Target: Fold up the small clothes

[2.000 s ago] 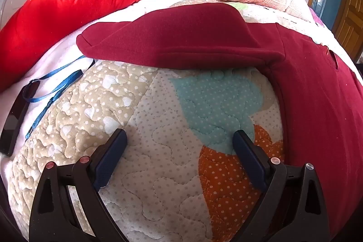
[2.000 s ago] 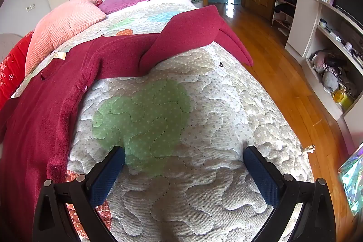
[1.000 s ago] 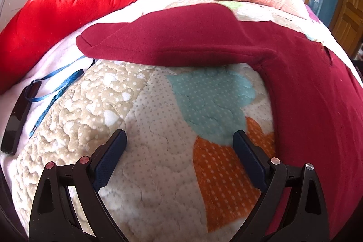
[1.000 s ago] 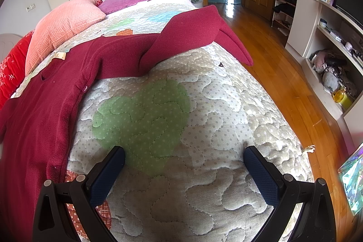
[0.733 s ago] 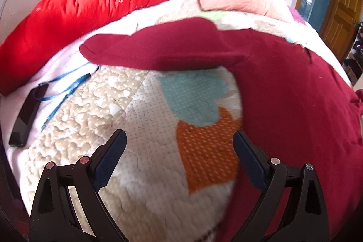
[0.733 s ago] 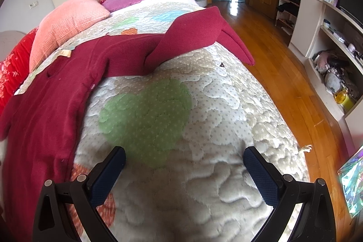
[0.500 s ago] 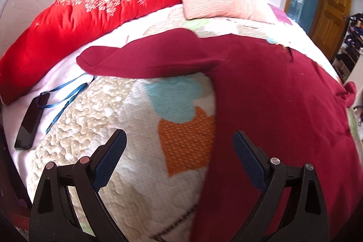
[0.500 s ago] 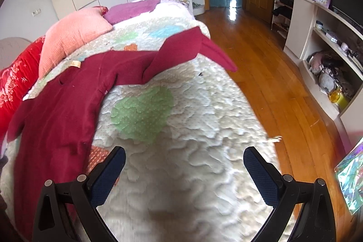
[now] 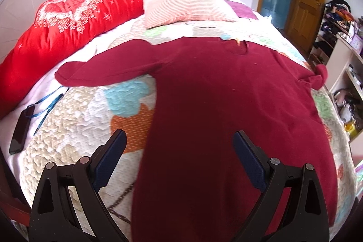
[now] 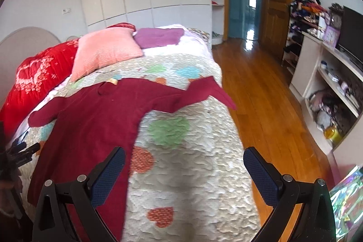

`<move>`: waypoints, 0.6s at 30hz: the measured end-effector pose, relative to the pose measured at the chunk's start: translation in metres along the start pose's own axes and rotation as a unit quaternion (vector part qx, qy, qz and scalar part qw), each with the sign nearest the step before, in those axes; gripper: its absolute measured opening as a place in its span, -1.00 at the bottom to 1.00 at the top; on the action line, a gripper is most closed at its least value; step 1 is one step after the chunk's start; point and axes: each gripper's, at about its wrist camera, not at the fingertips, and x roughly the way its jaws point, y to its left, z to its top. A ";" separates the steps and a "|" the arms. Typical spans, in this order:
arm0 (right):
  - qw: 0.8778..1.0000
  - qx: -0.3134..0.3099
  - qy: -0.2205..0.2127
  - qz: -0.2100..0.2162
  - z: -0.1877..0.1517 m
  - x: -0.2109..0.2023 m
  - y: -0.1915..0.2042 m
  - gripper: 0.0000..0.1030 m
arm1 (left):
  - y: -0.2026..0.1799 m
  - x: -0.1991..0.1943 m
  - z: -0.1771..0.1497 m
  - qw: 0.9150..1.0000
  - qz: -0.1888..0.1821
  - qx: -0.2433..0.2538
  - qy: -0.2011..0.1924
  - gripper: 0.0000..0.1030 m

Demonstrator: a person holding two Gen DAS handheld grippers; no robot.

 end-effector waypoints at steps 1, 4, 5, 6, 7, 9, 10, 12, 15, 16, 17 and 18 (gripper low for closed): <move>1.000 -0.005 0.001 0.006 0.000 0.003 0.011 1.00 | -0.003 -0.002 0.000 1.000 -0.003 0.002 -0.002 0.84; 1.000 -0.016 0.010 0.024 -0.001 0.017 0.038 1.00 | -0.011 -0.008 0.000 1.000 -0.008 0.010 -0.011 0.85; 0.999 -0.015 0.011 0.030 0.000 0.022 0.048 1.00 | -0.012 -0.010 0.001 1.000 -0.009 0.011 -0.013 0.85; 0.999 -0.015 0.009 0.037 0.000 0.026 0.057 1.00 | -0.013 -0.011 0.002 1.000 -0.012 0.011 -0.015 0.85; 0.999 -0.015 0.007 0.042 0.001 0.029 0.065 1.00 | -0.015 -0.012 0.002 1.000 -0.014 0.010 -0.015 0.84; 0.999 -0.018 0.004 0.050 0.003 0.036 0.083 1.00 | -0.015 -0.013 0.004 1.000 -0.020 0.009 -0.016 0.85; 0.998 -0.021 0.004 0.051 0.004 0.038 0.089 1.00 | -0.015 -0.013 0.005 1.000 -0.021 0.008 -0.017 0.85; 0.998 -0.026 0.005 0.057 0.006 0.045 0.101 1.00 | -0.013 -0.013 0.005 1.000 -0.022 0.008 -0.020 0.84; 0.998 -0.025 0.008 0.065 0.010 0.055 0.116 1.00 | -0.013 -0.012 0.007 1.000 -0.020 0.006 -0.022 0.84; 0.997 -0.024 0.008 0.067 0.011 0.058 0.118 1.00 | -0.013 -0.010 0.007 1.000 -0.020 0.005 -0.022 0.84; 0.997 -0.025 0.009 0.067 0.012 0.061 0.122 1.00 | -0.011 -0.009 0.008 1.000 -0.020 0.004 -0.022 0.85; 0.997 -0.025 0.010 0.067 0.013 0.064 0.126 1.00 | -0.010 -0.007 0.009 1.000 -0.020 0.002 -0.021 0.85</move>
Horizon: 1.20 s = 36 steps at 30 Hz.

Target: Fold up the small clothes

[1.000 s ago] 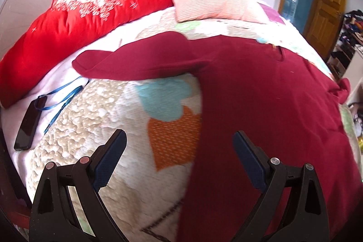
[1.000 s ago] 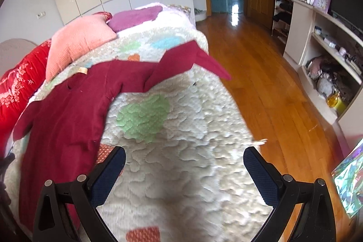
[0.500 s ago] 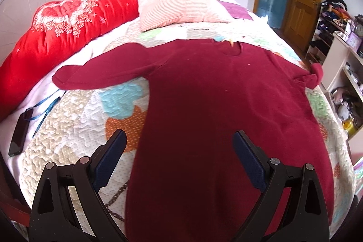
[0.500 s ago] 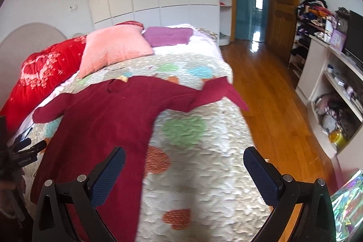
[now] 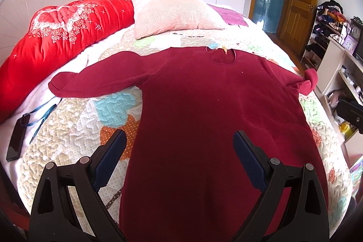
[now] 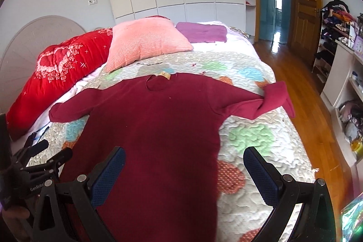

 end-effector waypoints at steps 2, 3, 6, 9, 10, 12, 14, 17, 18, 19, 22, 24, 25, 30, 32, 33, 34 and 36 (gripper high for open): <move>1.000 -0.005 -0.003 0.006 0.002 0.005 0.006 1.00 | 0.002 0.004 0.001 1.000 0.000 -0.003 0.000 0.85; 1.000 -0.010 -0.006 0.007 0.003 0.008 0.010 1.00 | 0.003 0.007 0.002 1.000 0.001 -0.005 0.000 0.85; 1.000 -0.018 -0.002 0.001 0.005 0.019 0.020 1.00 | 0.005 0.015 0.005 1.000 0.004 -0.010 0.002 0.84; 1.000 -0.019 0.009 0.004 0.007 0.033 0.027 1.00 | 0.008 0.023 0.008 1.000 0.005 -0.015 0.004 0.84; 1.000 -0.018 0.012 0.005 0.007 0.037 0.028 1.00 | 0.009 0.026 0.009 1.000 0.006 -0.017 0.005 0.85; 1.000 -0.015 0.020 0.007 0.009 0.047 0.031 1.00 | 0.012 0.032 0.011 1.000 0.009 -0.018 0.007 0.85; 1.000 -0.013 0.027 0.011 0.009 0.055 0.032 1.00 | 0.014 0.039 0.012 1.000 0.013 -0.018 0.009 0.84; 0.999 -0.011 0.031 0.009 0.010 0.065 0.035 1.00 | 0.018 0.048 0.014 1.000 0.018 -0.019 0.010 0.84; 0.999 -0.010 0.032 0.009 0.010 0.069 0.036 1.00 | 0.020 0.051 0.015 1.000 0.015 -0.019 0.011 0.84; 0.999 -0.009 0.034 0.011 0.010 0.073 0.037 1.00 | 0.022 0.055 0.015 1.000 0.012 -0.020 0.013 0.84; 0.999 -0.010 0.045 0.022 0.011 0.085 0.040 1.00 | 0.024 0.066 0.017 1.000 0.011 -0.014 0.018 0.84; 0.998 -0.014 0.048 0.022 0.013 0.093 0.043 1.00 | 0.024 0.072 0.018 1.000 0.014 -0.009 0.017 0.84; 0.999 -0.016 0.048 0.021 0.013 0.095 0.044 1.00 | 0.025 0.074 0.019 1.000 0.016 -0.008 0.017 0.84; 0.998 -0.019 0.051 0.026 0.015 0.112 0.053 1.00 | 0.037 0.088 0.023 1.000 0.015 -0.020 0.014 0.85; 0.998 -0.018 0.054 0.035 0.017 0.118 0.056 1.00 | 0.040 0.091 0.022 0.999 0.024 -0.025 0.011 0.85; 0.998 -0.016 0.055 0.039 0.018 0.121 0.058 1.00 | 0.042 0.094 0.022 0.999 0.026 -0.028 0.009 0.84; 0.998 -0.015 0.054 0.041 0.018 0.122 0.059 1.00 | 0.044 0.095 0.022 0.999 0.022 -0.032 0.011 0.84; 0.997 -0.014 0.054 0.045 0.018 0.127 0.065 1.00 | 0.050 0.098 0.023 0.999 0.013 -0.043 0.016 0.84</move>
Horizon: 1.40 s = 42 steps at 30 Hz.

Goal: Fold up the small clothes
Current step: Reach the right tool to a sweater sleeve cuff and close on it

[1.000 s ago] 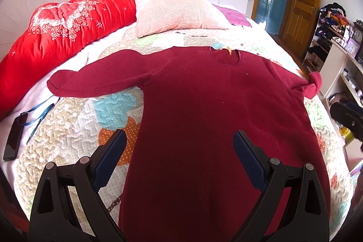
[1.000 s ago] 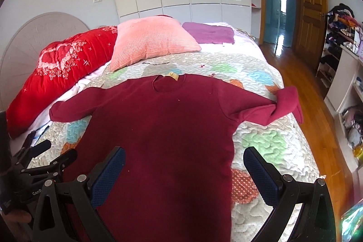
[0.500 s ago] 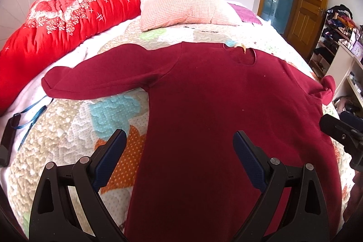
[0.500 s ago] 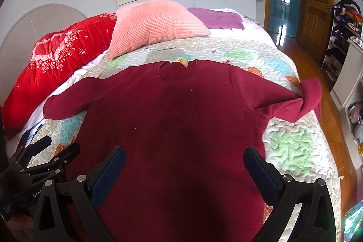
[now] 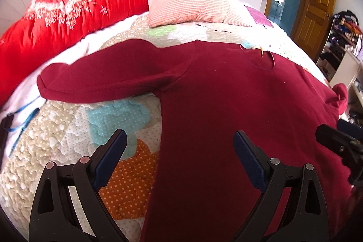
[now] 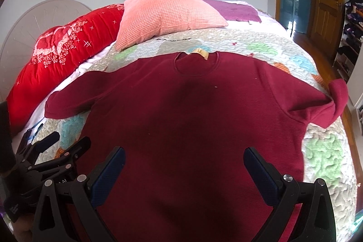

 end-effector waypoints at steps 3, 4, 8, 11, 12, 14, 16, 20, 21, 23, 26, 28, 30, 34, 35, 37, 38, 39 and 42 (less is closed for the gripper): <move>1.000 -0.001 0.001 0.004 0.001 0.007 0.009 1.00 | 0.007 0.001 0.002 1.000 0.001 -0.010 -0.002 0.84; 1.000 -0.001 0.002 0.004 0.002 0.009 0.012 1.00 | 0.009 0.001 0.003 1.000 0.004 -0.011 -0.003 0.84; 1.000 -0.011 0.005 -0.002 0.002 0.013 0.022 1.00 | 0.016 0.000 0.003 1.000 0.014 -0.011 -0.007 0.84; 1.000 -0.020 0.002 -0.010 0.002 0.015 0.026 1.00 | 0.021 0.000 0.003 1.000 0.014 -0.014 -0.006 0.84; 1.000 -0.021 0.002 -0.012 0.002 0.015 0.026 1.00 | 0.022 0.001 0.003 1.000 0.013 -0.015 -0.006 0.84; 1.000 -0.020 0.004 -0.012 0.002 0.016 0.026 1.00 | 0.023 0.001 0.003 1.000 0.015 -0.015 -0.006 0.84; 1.000 -0.018 0.005 -0.012 0.001 0.017 0.026 1.00 | 0.024 0.000 0.003 1.000 0.015 -0.015 -0.005 0.84; 1.000 -0.021 0.006 -0.011 0.001 0.019 0.028 1.00 | 0.026 0.000 0.003 1.000 0.015 -0.018 -0.007 0.84; 1.000 -0.023 0.007 -0.011 0.001 0.019 0.030 1.00 | 0.027 0.001 0.003 1.000 0.015 -0.018 -0.006 0.84; 1.000 -0.026 0.007 -0.010 0.001 0.020 0.032 1.00 | 0.028 0.001 0.003 1.000 0.015 -0.019 -0.006 0.84; 1.000 -0.027 0.009 -0.008 0.001 0.023 0.035 1.00 | 0.030 0.002 0.003 1.000 0.017 -0.020 -0.005 0.84; 1.000 -0.027 0.012 -0.006 0.001 0.027 0.037 1.00 | 0.031 0.002 0.003 1.000 0.016 -0.023 -0.005 0.84; 0.999 -0.028 0.013 -0.004 0.001 0.029 0.040 1.00 | 0.034 0.003 0.003 1.000 0.017 -0.024 -0.005 0.84; 0.999 -0.034 0.015 -0.002 0.001 0.034 0.047 1.00 | 0.040 0.005 0.004 0.999 0.016 -0.032 -0.001 0.84; 0.999 -0.035 0.014 -0.002 0.002 0.036 0.049 1.00 | 0.043 0.005 0.005 0.999 0.014 -0.035 -0.001 0.84; 0.999 -0.037 0.017 0.001 0.002 0.039 0.053 1.00 | 0.051 0.003 0.008 0.999 0.014 -0.042 -0.002 0.84; 0.999 -0.039 0.020 0.006 0.003 0.041 0.056 1.00 | 0.055 0.002 0.010 0.999 0.016 -0.047 -0.003 0.84; 0.999 -0.040 0.021 0.010 0.004 0.043 0.058 1.00 | 0.063 0.001 0.012 0.998 0.019 -0.055 -0.006 0.84; 0.998 -0.044 0.021 0.034 0.010 0.048 0.070 1.00 | 0.088 -0.001 0.020 0.996 0.031 -0.085 -0.013 0.84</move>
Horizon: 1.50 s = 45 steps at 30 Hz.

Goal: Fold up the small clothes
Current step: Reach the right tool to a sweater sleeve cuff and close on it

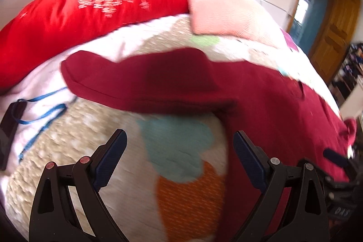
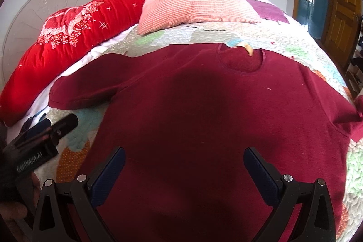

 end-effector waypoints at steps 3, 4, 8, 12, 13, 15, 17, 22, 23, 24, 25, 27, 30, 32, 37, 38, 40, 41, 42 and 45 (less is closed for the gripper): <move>0.999 -0.029 -0.009 0.024 0.016 0.002 0.022 0.93 | 0.022 0.003 0.011 1.000 0.011 -0.025 0.003 0.84; 0.999 -0.041 -0.011 0.033 0.023 0.003 0.031 0.91 | 0.030 0.003 0.013 0.999 0.015 -0.032 0.004 0.84; 0.995 -0.075 -0.018 0.069 0.052 0.011 0.068 0.83 | 0.063 0.010 0.022 0.997 0.030 -0.071 0.010 0.84; 0.989 -0.107 -0.013 0.103 0.078 0.025 0.109 0.82 | 0.095 0.013 0.028 0.993 0.041 -0.113 0.012 0.84; 0.987 -0.121 -0.014 0.108 0.086 0.029 0.122 0.82 | 0.101 0.011 0.026 0.992 0.042 -0.122 0.011 0.84; 0.983 -0.144 -0.015 0.118 0.100 0.037 0.146 0.75 | 0.111 0.008 0.019 0.990 0.052 -0.131 0.017 0.84; 0.977 -0.168 -0.009 0.134 0.114 0.052 0.174 0.61 | 0.119 0.004 0.011 0.989 0.071 -0.128 0.021 0.84; 0.959 -0.215 0.052 0.179 0.134 0.108 0.241 0.25 | 0.127 0.000 0.001 0.987 0.090 -0.132 0.030 0.84; 0.954 -0.228 0.061 0.185 0.136 0.116 0.254 0.23 | 0.127 -0.001 0.001 0.987 0.092 -0.132 0.027 0.84; 0.948 -0.247 0.068 0.189 0.137 0.126 0.272 0.23 | 0.127 -0.002 0.000 0.986 0.100 -0.131 0.023 0.84; 0.944 -0.258 0.072 0.193 0.137 0.133 0.282 0.23 | 0.128 -0.002 0.000 0.985 0.106 -0.131 0.021 0.84; 0.936 -0.276 0.075 0.203 0.140 0.148 0.304 0.23 | 0.132 -0.001 -0.002 0.984 0.115 -0.136 0.023 0.85; 0.925 -0.308 0.084 0.206 0.137 0.166 0.333 0.23 | 0.143 0.002 -0.003 0.980 0.116 -0.161 0.027 0.84; 0.917 -0.333 0.088 0.201 0.131 0.176 0.350 0.23 | 0.147 0.005 -0.003 0.978 0.113 -0.173 0.034 0.84; 0.910 -0.367 0.107 0.160 0.108 0.211 0.378 0.23 | 0.154 0.009 -0.003 0.974 0.116 -0.190 0.038 0.84; 0.911 -0.372 0.099 0.151 0.104 0.213 0.379 0.23 | 0.155 0.010 -0.004 0.974 0.116 -0.192 0.040 0.84; 0.918 -0.358 0.078 0.150 0.103 0.209 0.374 -0.06 | 0.156 0.011 -0.004 0.974 0.115 -0.190 0.041 0.83; 0.925 -0.338 0.076 0.153 0.108 0.205 0.368 -0.51 | 0.155 0.011 -0.002 0.975 0.115 -0.187 0.040 0.83; 0.935 -0.308 0.074 0.162 0.115 0.200 0.357 -0.87 | 0.153 0.011 -0.002 0.976 0.114 -0.184 0.038 0.83; 0.948 -0.219 0.054 0.224 0.138 0.167 0.310 -0.87 | 0.148 0.006 0.000 0.978 0.093 -0.183 0.026 0.83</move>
